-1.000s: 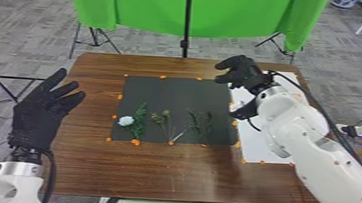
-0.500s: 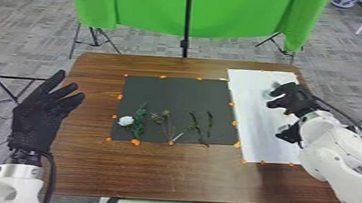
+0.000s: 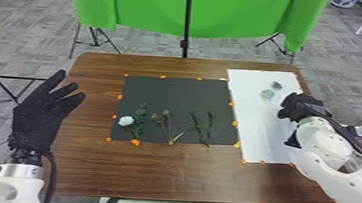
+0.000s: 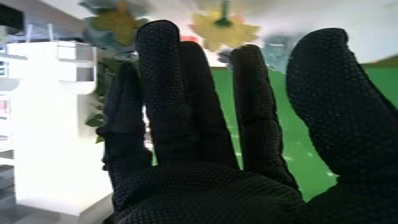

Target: Arrange flowers

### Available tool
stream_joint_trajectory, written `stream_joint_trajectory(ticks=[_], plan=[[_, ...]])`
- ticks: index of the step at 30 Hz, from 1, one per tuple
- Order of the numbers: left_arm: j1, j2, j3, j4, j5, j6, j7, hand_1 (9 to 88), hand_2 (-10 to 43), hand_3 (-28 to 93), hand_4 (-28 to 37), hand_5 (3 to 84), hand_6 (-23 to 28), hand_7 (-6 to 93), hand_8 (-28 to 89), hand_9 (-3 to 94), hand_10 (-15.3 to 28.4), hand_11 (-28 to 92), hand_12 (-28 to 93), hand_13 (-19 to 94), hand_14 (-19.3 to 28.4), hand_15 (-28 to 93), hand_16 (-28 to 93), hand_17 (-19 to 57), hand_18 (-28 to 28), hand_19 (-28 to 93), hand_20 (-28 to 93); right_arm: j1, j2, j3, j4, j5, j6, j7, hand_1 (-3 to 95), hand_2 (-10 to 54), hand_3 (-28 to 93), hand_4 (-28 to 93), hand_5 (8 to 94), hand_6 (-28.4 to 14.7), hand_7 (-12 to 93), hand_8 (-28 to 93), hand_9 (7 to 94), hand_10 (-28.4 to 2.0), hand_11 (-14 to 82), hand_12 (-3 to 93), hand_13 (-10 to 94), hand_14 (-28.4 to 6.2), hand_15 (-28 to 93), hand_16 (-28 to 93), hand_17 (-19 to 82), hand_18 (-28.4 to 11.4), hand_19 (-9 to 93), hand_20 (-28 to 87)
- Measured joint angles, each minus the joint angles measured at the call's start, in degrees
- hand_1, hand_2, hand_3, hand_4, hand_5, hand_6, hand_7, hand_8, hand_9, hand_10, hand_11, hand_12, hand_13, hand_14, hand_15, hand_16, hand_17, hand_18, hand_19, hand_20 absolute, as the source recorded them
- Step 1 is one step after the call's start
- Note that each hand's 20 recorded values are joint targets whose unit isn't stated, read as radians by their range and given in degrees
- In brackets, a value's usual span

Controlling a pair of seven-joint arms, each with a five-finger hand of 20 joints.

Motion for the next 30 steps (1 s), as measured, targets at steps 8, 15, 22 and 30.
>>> stream_joint_trajectory(ticks=[8, 15, 22, 30], plan=[[0.0, -0.1, 0.05, 0.01, 0.0, 0.0, 0.06, 24.2, 5.8, 79, -24.0, 35.4, 7.6, 13.2, -10, 34.5, 19.1, 22, 11, 27, 27.6, 51, -7, -6.5, 28.4, 54, 18, 5.0, 0.8, -7.7, 3.3, -1.6, 0.4, 1.7, 47.2, -9.5, 72, -28, 69.6, 4.4, 18, -8, 76.3, -10.1, 20.7, 18.5, 70, -7.2, 57, 15, 26, -24.6, 81, 37], [-0.2, -0.11, 0.24, 0.03, -0.01, -0.01, 0.06, 24.2, 5.7, 80, -24.0, 35.4, 7.7, 13.1, -10, 34.6, 19.1, 23, 11, 27, 27.5, 51, -7, -6.5, 28.4, 54, 18, 9.6, 0.8, -14.8, 5.0, -4.9, 4.5, 2.9, 59.9, -9.5, 61, -28, 87.4, 3.9, 16, 1, 93.7, -5.7, 14.6, 32.8, 81, -2.8, 58, 21, 31, -22.7, 84, 38], [-0.3, -0.05, 0.31, 0.03, -0.04, -0.01, 0.21, 24.1, 5.8, 80, -24.0, 35.4, 7.7, 13.0, -10, 34.5, 19.1, 23, 11, 27, 27.4, 51, -7, -6.5, 28.4, 54, 18, 7.6, 0.3, -12.3, 4.2, -7.5, 7.9, 2.5, 59.1, -9.5, 64, -28, 88.7, 3.0, 17, 2, 93.7, -5.9, 18.9, 31.3, 83, -3.0, 60, 21, 32, -23.0, 85, 38], [0.1, -0.01, -0.01, -0.02, -0.09, 0.02, 0.51, 24.2, 5.8, 80, -24.0, 35.4, 7.7, 13.0, -10, 34.5, 19.1, 23, 11, 27, 27.5, 51, -7, -6.5, 28.4, 54, 18, 11.9, -1.2, -16.6, 0.7, -9.8, 13.1, -2.7, 57.6, -9.5, 67, -28, 88.6, 2.9, 16, 3, 93.7, -6.2, 20.5, 31.5, 82, -3.3, 62, 21, 31, -22.7, 86, 38]])
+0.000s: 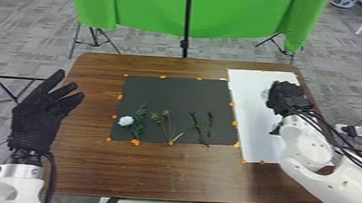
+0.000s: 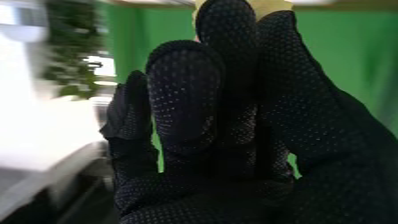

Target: Arrange flowers

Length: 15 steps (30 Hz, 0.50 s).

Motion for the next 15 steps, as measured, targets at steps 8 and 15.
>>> stream_joint_trajectory(ticks=[8, 15], plan=[[-0.2, 0.35, -0.06, -0.03, -0.02, -0.02, 0.01, 24.1, 5.7, 80, -24.0, 35.4, 7.7, 13.0, -10, 34.5, 19.0, 23, 11, 27, 27.6, 51, -7, -6.5, 28.4, 54, 18, 14.4, -15.4, -11.7, 6.9, 0.3, -0.8, -9.2, 55.8, -9.5, 69, -28, 87.6, 3.3, 17, 3, 93.7, -6.2, 21.9, 32.0, 81, -3.9, 65, 21, 30, -22.6, 87, 39], [-3.1, 1.27, 0.32, 0.21, 0.2, -0.23, -1.25, 24.1, 5.7, 80, -24.1, 35.4, 7.7, 13.0, -10, 34.6, 19.1, 23, 11, 27, 27.6, 51, -7, -6.5, 28.4, 54, 18, 18.8, -32.0, -12.2, 17.0, -0.8, -5.2, -13.3, 55.2, -9.5, 69, -28, 86.8, 3.4, 17, 2, 93.0, -6.6, 24.8, 31.7, 79, -4.4, 67, 20, 29, -22.6, 87, 39]])
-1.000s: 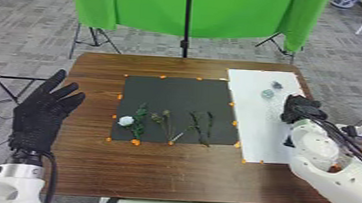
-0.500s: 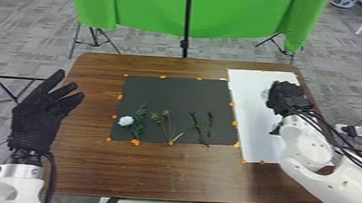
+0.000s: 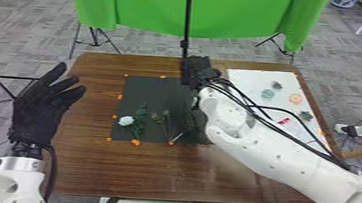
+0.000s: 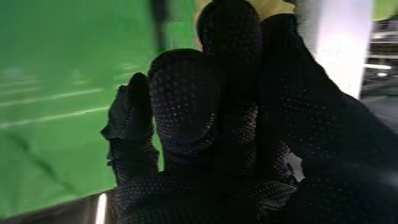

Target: Arrange flowers

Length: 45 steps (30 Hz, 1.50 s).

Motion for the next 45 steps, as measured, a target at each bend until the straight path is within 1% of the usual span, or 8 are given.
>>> stream_joint_trajectory(ticks=[4, 8, 11, 19, 24, 35, 43, 45], plan=[[-2.6, 0.53, 0.66, 0.73, 0.27, -0.62, -1.01, 24.1, 5.7, 80, -24.1, 35.4, 7.7, 13.0, -10, 34.6, 19.1, 23, 11, 27, 27.6, 51, -7, -6.4, 28.4, 54, 18, 2.7, -6.4, -3.4, 3.8, 0.9, -0.2, 1.4, 55.0, -9.5, 68, -28, 86.5, 4.0, 17, 2, 92.3, -6.7, 26.8, 30.8, 79, -4.6, 68, 20, 29, -22.7, 87, 40], [-5.8, 1.05, 1.88, 1.74, 0.59, -1.38, -1.9, 24.1, 5.7, 80, -24.1, 35.4, 7.7, 13.1, -10, 34.6, 19.1, 23, 11, 27, 27.5, 51, -7, -6.4, 28.4, 54, 18, 6.5, -9.8, -10.0, 4.5, 4.1, 0.3, 5.5, 55.6, -9.5, 66, -28, 85.9, 4.4, 17, 1, 91.3, -6.7, 29.2, 29.7, 78, -4.9, 69, 20, 28, -22.7, 87, 40], [-8.0, 1.31, 2.42, 2.27, 0.85, -1.88, -2.45, 24.1, 5.7, 80, -24.0, 35.5, 7.8, 13.0, -10, 34.6, 19.1, 23, 11, 27, 27.5, 51, -7, -6.4, 28.4, 54, 18, 7.2, -11.4, -11.2, 4.7, 4.8, 0.0, 6.5, 56.4, -9.5, 64, -28, 85.7, 4.7, 17, 0, 90.7, -6.6, 30.2, 29.4, 77, -4.9, 69, 19, 28, -22.6, 87, 40], [-10.9, 1.7, 3.84, 3.07, 1.02, -2.99, -2.94, 24.2, 5.8, 79, -24.1, 35.5, 7.8, 13.1, -10, 34.6, 19.0, 23, 11, 27, 27.6, 51, -7, -6.4, 28.4, 54, 18, 9.7, -12.7, -16.4, 6.8, 5.2, -0.6, 10.1, 57.3, -9.5, 59, -28, 84.6, 5.9, 15, -1, 89.2, -6.9, 33.9, 26.7, 76, -5.0, 70, 19, 28, -22.4, 87, 41], [-11.2, 1.95, 4.08, 3.22, 1.02, -3.32, -2.72, 24.0, 5.8, 80, -24.1, 35.5, 7.8, 13.1, -10, 34.6, 19.0, 23, 11, 27, 27.5, 51, -7, -6.4, 28.4, 54, 18, 11.4, -12.8, -19.4, 7.3, 6.7, -0.6, 11.8, 57.4, -9.5, 53, -28, 80.2, 5.7, 14, -3, 86.2, -7.8, 38.2, 20.4, 74, -5.1, 71, 18, 28, -22.3, 87, 41], [-11.8, 1.92, 4.38, 3.69, 1.15, -4.13, -2.71, 24.2, 5.9, 79, -24.0, 35.7, 7.9, 12.8, -10, 34.6, 19.0, 23, 11, 27, 27.6, 51, -7, -6.4, 28.4, 54, 18, 11.1, -13.4, -17.9, 7.5, 7.7, -3.2, 11.5, 61.0, -7.3, 36, -28, 70.1, 6.4, 14, -6, 80.8, -8.7, 38.5, 19.1, 69, -5.7, 74, 17, 25, -21.9, 88, 42], [-11.5, 1.92, 4.19, 3.87, 1.19, -4.93, -2.62, 24.2, 5.8, 80, -24.0, 35.8, 7.9, 12.8, -10, 34.6, 19.0, 23, 11, 27, 27.6, 51, -7, -6.4, 28.4, 54, 18, 11.5, -13.4, -19.0, 6.4, 8.9, -4.1, 12.6, 57.3, -8.5, 40, -28, 68.4, 6.1, 15, -7, 80.4, -8.9, 38.7, 18.8, 69, -6.4, 74, 16, 25, -22.5, 87, 43], [-10.9, 1.92, 3.72, 3.75, 1.22, -4.95, -2.66, 24.1, 5.7, 80, -24.0, 35.8, 7.9, 12.8, -10, 34.6, 19.1, 23, 11, 27, 27.5, 51, -7, -6.4, 28.4, 54, 19, 11.3, -13.3, -18.9, 5.8, 8.9, -4.1, 12.7, 52.3, -9.3, 49, -28, 67.3, 5.8, 15, -10, 79.7, -9.5, 38.5, 18.5, 69, -7.0, 74, 16, 25, -22.9, 87, 42]])
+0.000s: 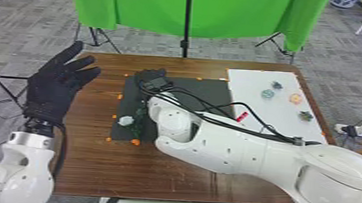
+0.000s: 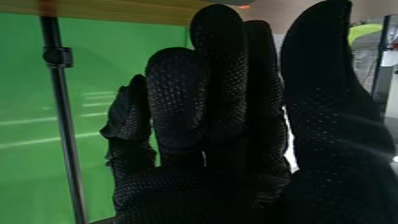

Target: Arrange flowers

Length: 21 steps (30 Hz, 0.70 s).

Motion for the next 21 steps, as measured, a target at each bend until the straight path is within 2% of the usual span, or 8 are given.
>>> stream_joint_trajectory(ticks=[3, 4, 7, 11, 14, 18, 21], plan=[[1.8, -0.31, -1.51, -0.7, 0.04, 0.08, -0.32, 24.0, 5.6, 80, -23.9, 35.7, 7.9, 12.8, -10, 34.6, 19.1, 23, 11, 27, 27.5, 51, -7, -6.4, 28.4, 54, 19, -1.6, 0.5, 2.9, -1.8, -0.4, -0.3, -0.9, 42.1, -9.5, 64, -28, 61.4, 3.4, 15, -13, 75.9, -10.6, 36.8, 17.5, 67, -8.0, 72, 14, 24, -23.3, 86, 42], [2.6, -0.56, -2.14, -0.99, 0.05, 0.16, -0.49, 24.1, 5.6, 80, -24.0, 35.7, 7.9, 12.8, -10, 34.6, 19.1, 23, 11, 27, 27.5, 51, -7, -6.4, 28.4, 54, 19, -2.9, 0.6, 5.4, -2.7, -0.7, -0.9, -2.2, 39.2, -9.5, 67, -28, 59.7, 2.7, 15, -13, 74.5, -11.4, 34.7, 16.6, 65, -9.2, 67, 12, 22, -23.5, 83, 41], [4.7, -1.45, -3.69, -1.72, 0.05, 0.62, -0.68, 24.1, 5.6, 80, -24.1, 35.7, 7.9, 12.8, -10, 34.6, 19.1, 23, 11, 27, 27.4, 51, -7, -6.4, 28.4, 54, 19, -8.6, 1.3, 16.3, -6.9, -0.6, -6.2, -9.5, 33.6, -8.4, 72, -28, 54.7, 2.8, 16, -14, 64.0, -14.4, 23.3, 13.6, 56, -12.4, 54, 9, 19, -24.2, 74, 37], [7.9, -2.19, -5.18, -2.74, -0.05, 1.57, -0.15, 24.0, 5.6, 80, -24.1, 35.7, 7.8, 12.8, -10, 34.6, 19.1, 23, 11, 27, 27.5, 51, -7, -6.4, 28.4, 54, 19, -14.2, 3.4, 27.0, -13.6, 6.9, -12.4, -19.3, 29.9, -7.3, 78, -28, 47.6, 2.4, 16, -14, 54.4, -14.4, 17.3, 13.0, 47, -15.9, 41, 10, 14, -24.2, 64, 30], [9.9, -2.22, -5.24, -2.98, -0.25, 2.2, 0.92, 24.0, 5.6, 80, -24.1, 35.7, 7.8, 12.8, -10, 34.6, 19.1, 23, 11, 27, 27.5, 51, -7, -6.4, 28.4, 54, 19, -17.1, 5.5, 32.9, -17.4, 15.6, -16.1, -23.0, 29.5, -5.0, 79, -28, 44.1, 2.9, 16, -14, 49.5, -14.6, 15.3, 12.8, 42, -17.0, 36, 10, 13, -24.1, 62, 28], [11.1, -2.22, -4.78, -3.0, -0.54, 2.82, 2.02, 24.1, 5.7, 80, -24.1, 35.7, 7.8, 12.8, -10, 34.6, 19.1, 23, 11, 27, 27.4, 51, -7, -6.4, 28.4, 54, 19, -22.7, 6.7, 44.7, -20.1, 21.0, -25.6, -28.0, 29.4, -4.8, 79, -28, 42.2, 3.6, 17, -14, 48.5, -14.9, 14.8, 12.8, 42, -17.1, 37, 12, 13, -24.2, 63, 28], [11.2, -2.22, -4.25, -3.0, -0.74, 3.24, 2.52, 24.1, 5.6, 80, -24.0, 35.7, 7.8, 12.8, -10, 34.6, 19.1, 23, 11, 27, 27.4, 51, -7, -6.4, 28.4, 54, 19, -24.8, 10.0, 48.1, -22.1, 22.0, -26.5, -28.5, 28.9, -5.1, 78, -28, 41.7, 3.7, 16, -14, 48.0, -15.3, 14.5, 13.0, 43, -17.4, 39, 12, 14, -24.3, 66, 29]])
